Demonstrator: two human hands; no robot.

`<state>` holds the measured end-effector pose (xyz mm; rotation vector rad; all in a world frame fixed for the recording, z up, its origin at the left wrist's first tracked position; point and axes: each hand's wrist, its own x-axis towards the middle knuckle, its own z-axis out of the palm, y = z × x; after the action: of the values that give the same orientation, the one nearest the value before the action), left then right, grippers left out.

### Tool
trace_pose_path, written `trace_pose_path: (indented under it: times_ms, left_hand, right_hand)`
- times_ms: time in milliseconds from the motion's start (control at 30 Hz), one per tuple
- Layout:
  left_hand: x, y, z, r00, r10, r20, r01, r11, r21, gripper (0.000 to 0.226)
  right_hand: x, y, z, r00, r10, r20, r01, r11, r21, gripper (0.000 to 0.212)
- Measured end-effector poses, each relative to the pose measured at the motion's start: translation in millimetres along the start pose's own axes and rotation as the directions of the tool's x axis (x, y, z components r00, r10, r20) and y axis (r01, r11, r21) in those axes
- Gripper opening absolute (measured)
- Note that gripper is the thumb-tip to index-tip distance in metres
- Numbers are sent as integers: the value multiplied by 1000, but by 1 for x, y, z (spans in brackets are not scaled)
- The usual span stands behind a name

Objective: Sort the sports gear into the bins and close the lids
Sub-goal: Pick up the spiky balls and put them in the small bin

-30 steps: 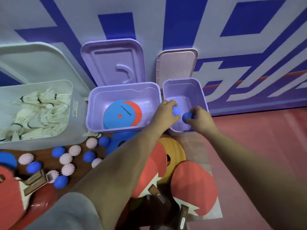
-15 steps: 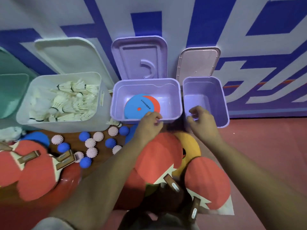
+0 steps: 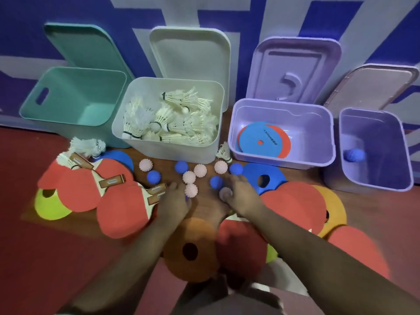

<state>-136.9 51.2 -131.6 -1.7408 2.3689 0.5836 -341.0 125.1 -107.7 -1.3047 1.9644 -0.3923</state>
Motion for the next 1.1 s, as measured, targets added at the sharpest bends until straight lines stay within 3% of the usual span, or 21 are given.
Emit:
trace_pose_path:
  times_ms: [133,233,333,467,600,767,867,1000,1100]
  left_hand:
    - [6,-6,9,987,146,67,-158,959,235,38]
    - [5,-5,16,979,151,134,-191,912,364,40]
    - [3,-6,22,977,204,68,-214,909,358,51]
    - [3,-22,41,966,257,-33,-235,922,307,40]
    - [13,-17,44,988,154,11,-152,960,236,65]
    - [22,1,43,968,207,-144,-154,937,312,36]
    - [14,12,34,978,196,-71,-167,939,301,48]
    - [1,31,7,985,87,-150,-101,991,-88,40]
    - [-5,61,-23,968,54,-243,-145,916,-375,34]
  right_hand:
    - [28,-9,34,992,76,99,-58,983,-175,53]
    - [43,-7,52,988,118,99,-81,944,-319,67]
    - [52,1,65,993,110,53,-78,909,-409,75]
    - [53,12,74,1000,21,-3,-20,884,-466,78]
    - [44,11,66,994,-62,-86,35,959,-282,68]
    - [18,7,36,963,-117,-241,136,989,65,53]
    - [-2,8,13,956,-91,-280,149,970,194,45]
    - [-29,20,-23,952,-57,-300,146,948,282,38]
    - [-51,36,-53,942,-41,-334,175,907,383,23]
